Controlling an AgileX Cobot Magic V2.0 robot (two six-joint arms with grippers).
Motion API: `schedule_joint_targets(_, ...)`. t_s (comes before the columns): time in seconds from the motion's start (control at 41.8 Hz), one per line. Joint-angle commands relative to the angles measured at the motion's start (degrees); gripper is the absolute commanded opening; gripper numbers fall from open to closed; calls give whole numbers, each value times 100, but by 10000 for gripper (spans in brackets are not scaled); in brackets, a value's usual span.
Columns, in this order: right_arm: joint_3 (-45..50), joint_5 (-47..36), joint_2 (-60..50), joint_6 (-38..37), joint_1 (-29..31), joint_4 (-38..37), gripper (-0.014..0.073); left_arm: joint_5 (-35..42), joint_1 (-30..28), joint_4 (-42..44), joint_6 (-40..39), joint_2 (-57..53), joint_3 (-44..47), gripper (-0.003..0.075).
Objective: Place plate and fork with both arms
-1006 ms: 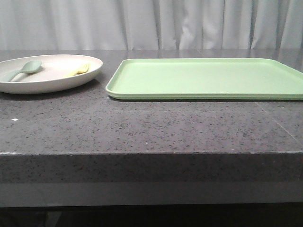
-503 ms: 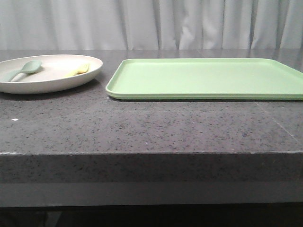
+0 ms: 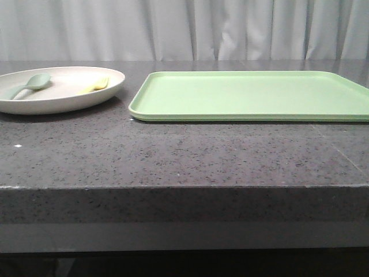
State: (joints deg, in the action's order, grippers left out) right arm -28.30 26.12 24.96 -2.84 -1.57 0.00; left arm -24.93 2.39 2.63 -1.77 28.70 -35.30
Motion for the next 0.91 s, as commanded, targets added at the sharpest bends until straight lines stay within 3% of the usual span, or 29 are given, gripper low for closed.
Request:
schedule_joint_targets(0.0,-198,-397,80,8,28,-104,526,460,49,-71,-38,132,-192,577)
schedule_joint_targets(0.168,-198,-397,80,8,28,-104,526,-903,49,190,18,733,-851,577)
schedule_joint_targets(0.287,-198,-397,80,8,28,-104,526,-1847,49,882,104,1477,-1433,577)
schedule_joint_targets(0.551,-198,-390,80,8,28,-104,526,-2238,-389,1040,209,3284,-2646,577)
schedule_joint_targets(0.67,-198,-363,80,8,28,-104,526,-2491,-906,198,941,4056,-3374,577)
schedule_joint_targets(0.814,-198,-334,80,8,28,-104,526,-2990,-1508,-1530,2122,4955,-4277,577)
schedule_joint_targets(0.886,-198,-334,80,8,28,-104,526,-3259,-1650,-1918,2329,5366,-4669,577)
